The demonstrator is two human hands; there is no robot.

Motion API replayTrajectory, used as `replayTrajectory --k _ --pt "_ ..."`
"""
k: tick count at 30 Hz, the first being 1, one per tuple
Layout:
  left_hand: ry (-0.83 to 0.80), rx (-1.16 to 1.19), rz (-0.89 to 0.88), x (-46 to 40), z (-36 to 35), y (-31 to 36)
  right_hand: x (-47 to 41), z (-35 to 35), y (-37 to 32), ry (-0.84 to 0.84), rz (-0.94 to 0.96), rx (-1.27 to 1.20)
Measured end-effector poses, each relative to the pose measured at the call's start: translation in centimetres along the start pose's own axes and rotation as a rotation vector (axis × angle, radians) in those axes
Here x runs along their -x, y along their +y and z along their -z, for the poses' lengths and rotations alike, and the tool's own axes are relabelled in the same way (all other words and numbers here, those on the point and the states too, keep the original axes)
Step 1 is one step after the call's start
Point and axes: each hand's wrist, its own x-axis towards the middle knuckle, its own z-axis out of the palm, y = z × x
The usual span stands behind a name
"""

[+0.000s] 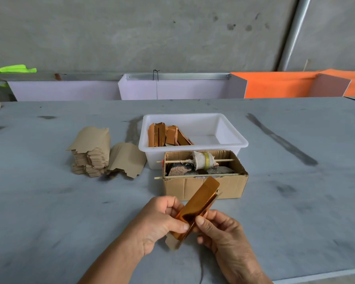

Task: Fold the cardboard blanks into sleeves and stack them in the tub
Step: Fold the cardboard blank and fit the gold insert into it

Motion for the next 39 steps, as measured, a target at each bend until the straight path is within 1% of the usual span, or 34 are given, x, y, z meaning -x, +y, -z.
replayTrajectory --k 3,5,8,11,14,17,19,21,24,28,31,33,39 --pt "0.034 -0.036 -0.066 0.0 -0.2 -0.1 0.0 -0.7 -0.1 0.063 -0.005 0.008" --pt "0.050 0.017 -0.092 0.0 -0.4 -0.2 0.0 -1.0 -0.1 0.134 0.003 0.003" --pt "0.052 0.090 -0.098 0.1 -1.0 -0.3 -0.1 -1.4 -0.2 0.223 0.034 -0.013" --pt "0.091 0.056 -0.083 0.2 -1.9 -0.5 0.0 -1.5 -0.2 0.272 0.028 -0.071" --pt "0.122 0.076 -0.077 0.0 -1.9 -0.5 0.0 -1.3 -0.3 0.276 0.014 -0.052" --pt "0.076 0.035 -0.080 -0.1 -1.3 -0.3 -0.1 -0.7 -1.0 0.257 0.040 0.049" --pt "0.031 -0.014 -0.083 -0.1 -0.8 0.1 -0.2 -0.2 -1.7 0.239 0.057 0.073" --pt "0.037 -0.025 -0.092 -0.1 -0.3 0.3 -0.3 0.0 -2.1 0.219 0.051 0.074" --pt "0.130 0.079 -0.123 -0.3 0.2 0.3 -0.4 0.1 -2.3 0.221 0.039 0.059" --pt "0.221 0.422 -0.101 -0.8 -0.7 0.0 -0.7 0.0 -2.4 0.270 0.016 0.031" --pt "0.274 0.600 -0.092 -1.1 -2.0 -0.3 -0.9 -0.6 -2.3 0.295 0.009 -0.019" --pt "0.297 0.645 -0.099 -1.3 -2.8 -0.4 -0.9 -1.1 -2.3 0.287 0.009 -0.033" --pt "0.365 0.655 -0.115 -1.6 -3.1 -0.4 -1.1 -1.5 -2.8 0.238 -0.028 0.004"
